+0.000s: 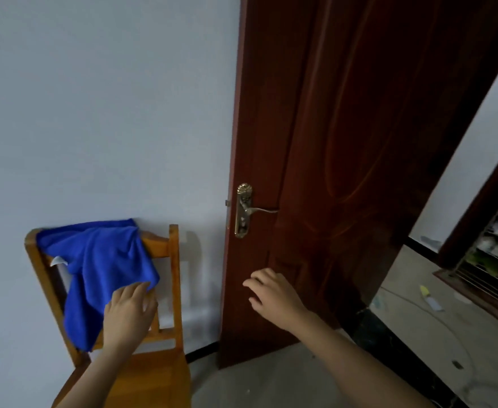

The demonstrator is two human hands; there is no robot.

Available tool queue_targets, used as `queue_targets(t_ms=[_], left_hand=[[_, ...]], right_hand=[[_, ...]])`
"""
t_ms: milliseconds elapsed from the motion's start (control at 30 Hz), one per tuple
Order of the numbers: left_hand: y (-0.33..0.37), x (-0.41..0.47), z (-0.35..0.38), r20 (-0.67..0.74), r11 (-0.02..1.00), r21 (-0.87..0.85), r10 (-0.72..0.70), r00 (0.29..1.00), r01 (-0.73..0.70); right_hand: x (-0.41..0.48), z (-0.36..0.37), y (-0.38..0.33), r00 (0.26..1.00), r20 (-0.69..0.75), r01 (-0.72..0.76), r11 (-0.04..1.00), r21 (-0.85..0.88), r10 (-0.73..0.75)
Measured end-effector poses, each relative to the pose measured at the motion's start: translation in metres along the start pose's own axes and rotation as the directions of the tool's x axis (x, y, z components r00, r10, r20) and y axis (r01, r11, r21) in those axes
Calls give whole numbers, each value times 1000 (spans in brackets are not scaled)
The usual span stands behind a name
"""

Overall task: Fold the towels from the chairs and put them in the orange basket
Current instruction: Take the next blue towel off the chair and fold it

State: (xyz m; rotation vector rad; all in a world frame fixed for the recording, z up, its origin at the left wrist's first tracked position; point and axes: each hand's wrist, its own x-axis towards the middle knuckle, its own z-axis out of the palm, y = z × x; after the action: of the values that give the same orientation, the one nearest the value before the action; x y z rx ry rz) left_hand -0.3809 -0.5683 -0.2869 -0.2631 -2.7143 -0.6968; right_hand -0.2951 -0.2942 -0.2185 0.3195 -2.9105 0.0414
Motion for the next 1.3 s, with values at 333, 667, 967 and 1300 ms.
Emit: queue_targets(t_ms=[333,667,967,1300], left_hand=[[5,78,33,-52,969,-50,-245,968,242],[-20,92,21,-163,855,34,-505,847,517],[-4,107,29,-223,635,-101,-765,604,766],[-27,148,37,-119,537,-179,-844,523,825]], right_hand=[[145,37,39,966,11,257,966,8,-257],[257,73,2,829,-45,552,801,231,-558],[332,78,-35,752,-80,637,692,338,-654],[383,109,-84,722,189,526,705,476,-665]])
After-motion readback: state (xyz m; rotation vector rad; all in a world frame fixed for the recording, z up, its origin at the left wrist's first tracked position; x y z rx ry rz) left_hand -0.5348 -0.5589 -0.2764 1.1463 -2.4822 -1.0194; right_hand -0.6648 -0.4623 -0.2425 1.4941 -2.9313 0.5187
